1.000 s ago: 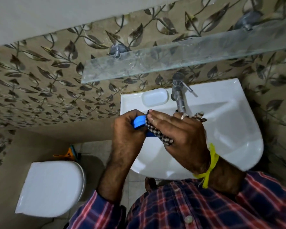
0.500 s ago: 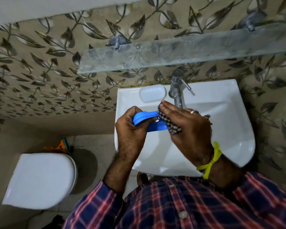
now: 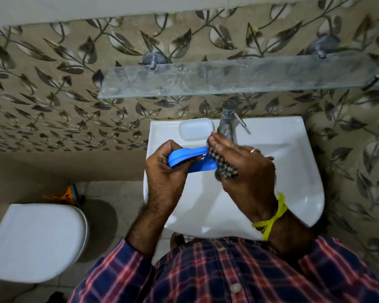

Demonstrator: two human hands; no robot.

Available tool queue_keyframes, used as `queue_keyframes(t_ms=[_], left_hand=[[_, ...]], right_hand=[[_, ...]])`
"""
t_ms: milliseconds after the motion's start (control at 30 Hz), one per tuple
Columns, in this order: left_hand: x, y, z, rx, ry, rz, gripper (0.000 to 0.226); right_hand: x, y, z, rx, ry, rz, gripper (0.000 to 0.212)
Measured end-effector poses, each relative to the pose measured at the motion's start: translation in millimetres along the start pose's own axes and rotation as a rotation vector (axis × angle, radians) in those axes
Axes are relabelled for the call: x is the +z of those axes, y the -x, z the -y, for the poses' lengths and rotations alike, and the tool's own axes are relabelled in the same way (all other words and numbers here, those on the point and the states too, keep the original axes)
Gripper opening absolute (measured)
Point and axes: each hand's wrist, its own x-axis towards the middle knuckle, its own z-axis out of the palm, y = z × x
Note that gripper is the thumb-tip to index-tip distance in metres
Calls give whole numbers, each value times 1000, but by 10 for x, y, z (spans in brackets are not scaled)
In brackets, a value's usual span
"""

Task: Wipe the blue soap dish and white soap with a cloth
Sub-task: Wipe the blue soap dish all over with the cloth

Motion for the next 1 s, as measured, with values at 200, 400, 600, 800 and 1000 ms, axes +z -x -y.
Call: queue_keyframes(t_ms=[200,400,600,800,1000], left_hand=[[-115,-8,109,23,26,-4,30],[-22,97,118,-176,184,-108,42],[-10,-15,-27,-94,-282,239,11],[-11,52,-132,76,-330,167,10],[-27,-4,-99,-43,-176,48,22]], right_hand=[[-5,56,6,-59,-32,-25,44],[111,-46,42,99,-193,-101,51],[66,-177,37,-85,-82,-47,44],[-60,-37,80,-120,-50,21,48],[-29,-95,127,-55,-207,68,56]])
